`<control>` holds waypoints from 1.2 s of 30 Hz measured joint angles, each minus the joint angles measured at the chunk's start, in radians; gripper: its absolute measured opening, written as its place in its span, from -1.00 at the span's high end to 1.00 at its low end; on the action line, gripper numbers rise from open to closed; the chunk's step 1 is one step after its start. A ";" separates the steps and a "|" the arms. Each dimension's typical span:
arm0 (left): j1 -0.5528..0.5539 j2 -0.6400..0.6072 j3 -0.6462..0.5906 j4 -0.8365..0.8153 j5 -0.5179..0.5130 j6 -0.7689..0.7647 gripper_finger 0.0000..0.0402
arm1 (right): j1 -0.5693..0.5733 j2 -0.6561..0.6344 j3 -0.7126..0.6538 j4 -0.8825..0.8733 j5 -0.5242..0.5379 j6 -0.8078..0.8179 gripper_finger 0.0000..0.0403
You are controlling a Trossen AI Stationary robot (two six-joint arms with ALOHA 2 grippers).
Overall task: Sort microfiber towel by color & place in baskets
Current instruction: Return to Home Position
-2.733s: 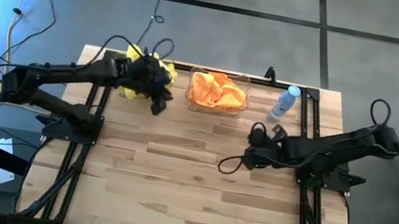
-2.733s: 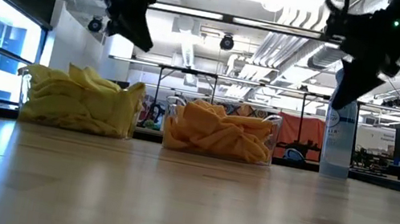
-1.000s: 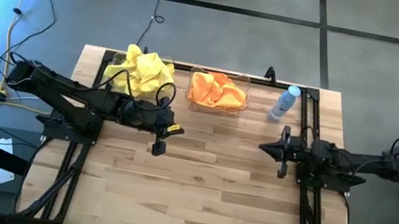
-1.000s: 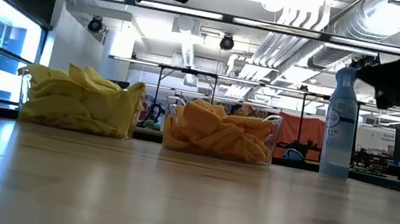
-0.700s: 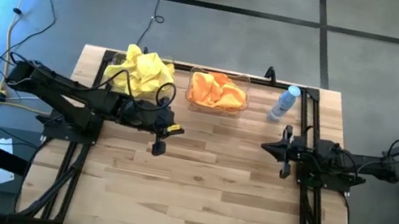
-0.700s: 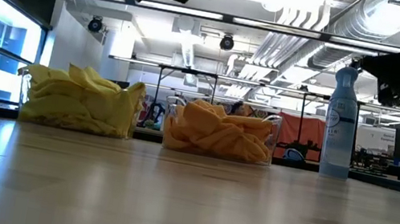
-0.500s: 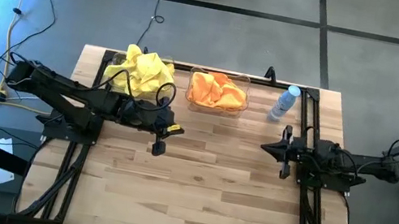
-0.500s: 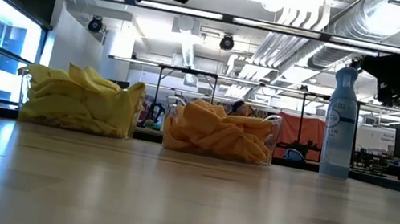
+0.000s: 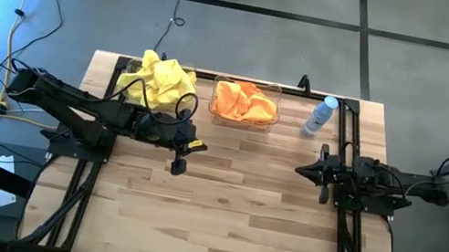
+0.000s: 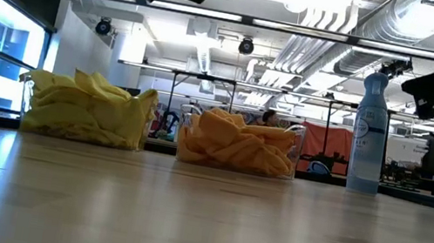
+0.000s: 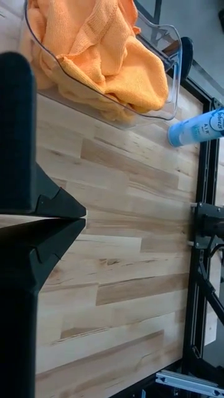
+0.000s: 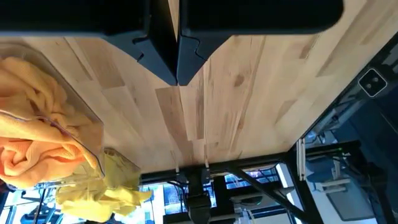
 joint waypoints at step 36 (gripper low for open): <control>0.096 -0.281 -0.501 0.446 0.143 0.098 1.00 | 0.000 0.000 0.000 -0.005 -0.005 -0.005 1.00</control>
